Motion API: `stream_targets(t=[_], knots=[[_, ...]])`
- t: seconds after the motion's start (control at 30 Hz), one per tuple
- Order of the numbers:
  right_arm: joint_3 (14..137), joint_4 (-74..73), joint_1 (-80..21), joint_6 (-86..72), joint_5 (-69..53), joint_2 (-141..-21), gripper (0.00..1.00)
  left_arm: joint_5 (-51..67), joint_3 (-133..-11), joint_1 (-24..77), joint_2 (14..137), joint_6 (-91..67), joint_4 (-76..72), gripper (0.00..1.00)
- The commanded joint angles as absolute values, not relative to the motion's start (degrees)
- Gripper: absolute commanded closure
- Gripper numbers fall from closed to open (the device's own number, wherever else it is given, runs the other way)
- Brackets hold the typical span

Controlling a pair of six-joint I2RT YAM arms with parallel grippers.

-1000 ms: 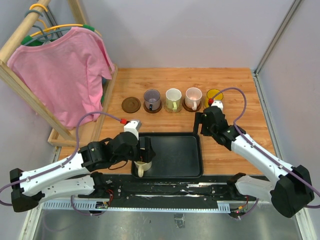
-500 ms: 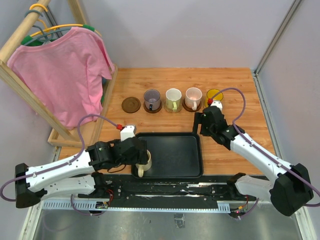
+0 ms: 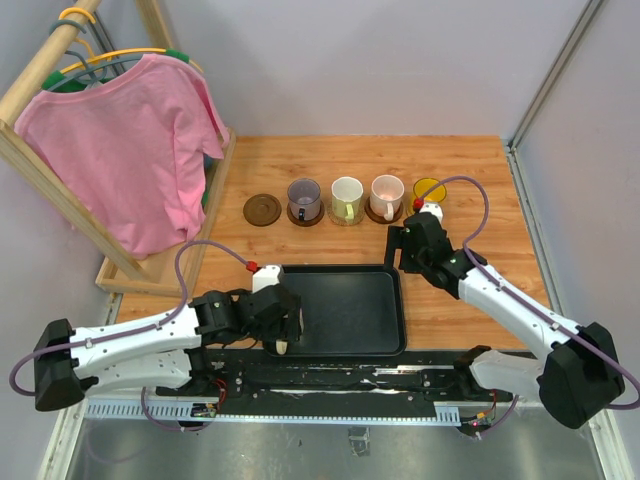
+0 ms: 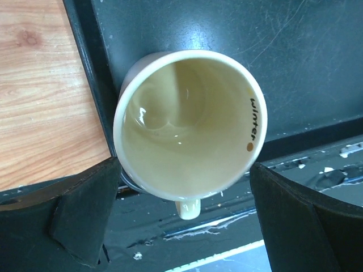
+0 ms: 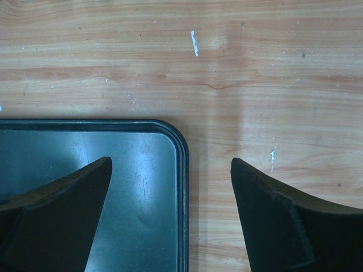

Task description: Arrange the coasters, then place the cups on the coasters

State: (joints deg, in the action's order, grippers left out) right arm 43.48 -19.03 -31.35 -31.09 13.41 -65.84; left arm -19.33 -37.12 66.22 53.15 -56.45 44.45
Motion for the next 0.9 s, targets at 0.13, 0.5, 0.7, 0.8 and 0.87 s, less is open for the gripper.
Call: stream_targets(t=[0.13, 0.5, 0.7, 0.8, 0.87], knots=[[43.14, -17.93, -30.41, -31.16, 13.36, -66.52, 0.13, -22.80, -35.42, 66.71, 56.58, -51.94, 37.48, 0.13], [42.63, -17.79, -30.41, -31.32, 13.12, -67.01, 0.13, -25.29, -35.71, 66.76, 60.08, -46.17, 34.29, 0.32], [42.90, -17.58, -30.41, -31.29, 12.79, -67.56, 0.13, -26.13, -35.68, 66.73, 61.54, -44.99, 34.28, 0.32], [42.93, -17.58, -30.41, -31.27, 12.58, -67.80, 0.13, -26.83, -35.79, 66.73, 61.98, -44.12, 34.36, 0.32], [42.97, -17.58, -30.34, -31.41, 12.44, -67.93, 0.13, -27.18, -35.69, 66.75, 62.18, -43.77, 34.28, 0.37]])
